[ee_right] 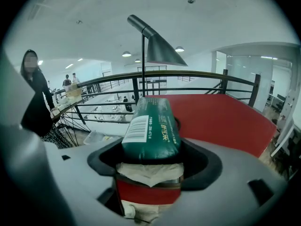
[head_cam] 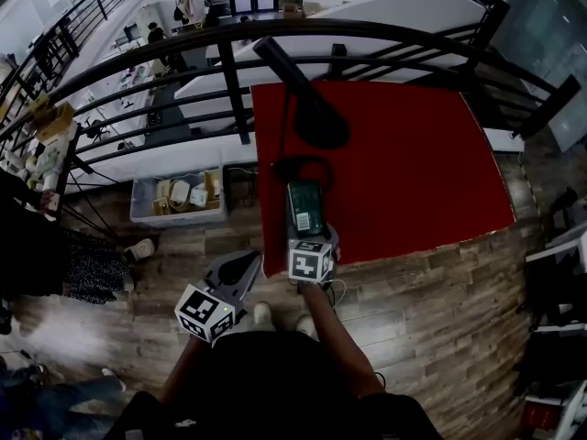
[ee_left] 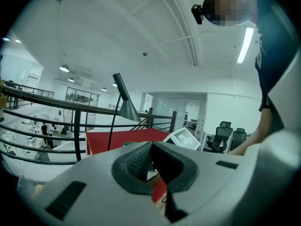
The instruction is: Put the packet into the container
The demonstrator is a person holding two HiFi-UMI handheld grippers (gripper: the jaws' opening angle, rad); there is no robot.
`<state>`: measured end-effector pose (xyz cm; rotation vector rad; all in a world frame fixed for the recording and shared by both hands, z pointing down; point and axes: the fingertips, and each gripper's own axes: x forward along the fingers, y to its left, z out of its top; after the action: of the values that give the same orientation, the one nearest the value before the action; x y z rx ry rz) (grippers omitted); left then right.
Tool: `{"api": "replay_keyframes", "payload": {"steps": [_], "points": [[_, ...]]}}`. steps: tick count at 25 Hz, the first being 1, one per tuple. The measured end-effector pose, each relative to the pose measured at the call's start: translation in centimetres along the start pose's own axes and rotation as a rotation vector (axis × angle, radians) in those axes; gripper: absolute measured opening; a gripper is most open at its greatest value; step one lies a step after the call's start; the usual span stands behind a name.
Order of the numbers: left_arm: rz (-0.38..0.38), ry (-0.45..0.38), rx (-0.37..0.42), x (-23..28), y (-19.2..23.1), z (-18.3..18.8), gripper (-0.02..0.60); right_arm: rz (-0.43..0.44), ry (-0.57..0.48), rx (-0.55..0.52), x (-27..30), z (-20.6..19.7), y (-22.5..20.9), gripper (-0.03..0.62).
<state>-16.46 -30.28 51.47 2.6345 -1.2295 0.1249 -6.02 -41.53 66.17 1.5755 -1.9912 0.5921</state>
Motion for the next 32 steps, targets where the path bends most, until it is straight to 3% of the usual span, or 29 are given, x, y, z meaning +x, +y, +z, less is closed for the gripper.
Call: {"api": "replay_keyframes", "payload": {"steps": [13, 20, 28, 32], "points": [[0.028, 0.009, 0.013, -1.7, 0.9, 0.0, 0.008, -0.106, 0.066, 0.012, 3.1, -2.5, 0.9, 0.374], [0.038, 0.007, 0.014, -1.7, 1.1, 0.1, 0.008, -0.078, 0.05, 0.03, 3.9, -3.1, 0.0, 0.388], [0.018, -0.006, 0.015, -0.6, 0.6, 0.5, 0.008, 0.071, -0.025, 0.061, 1.0, -3.0, 1.2, 0.419], [0.016, -0.023, 0.003, -0.4, 0.6, 1.1, 0.008, 0.218, -0.133, 0.108, -3.5, -0.5, 2.0, 0.416]]}}
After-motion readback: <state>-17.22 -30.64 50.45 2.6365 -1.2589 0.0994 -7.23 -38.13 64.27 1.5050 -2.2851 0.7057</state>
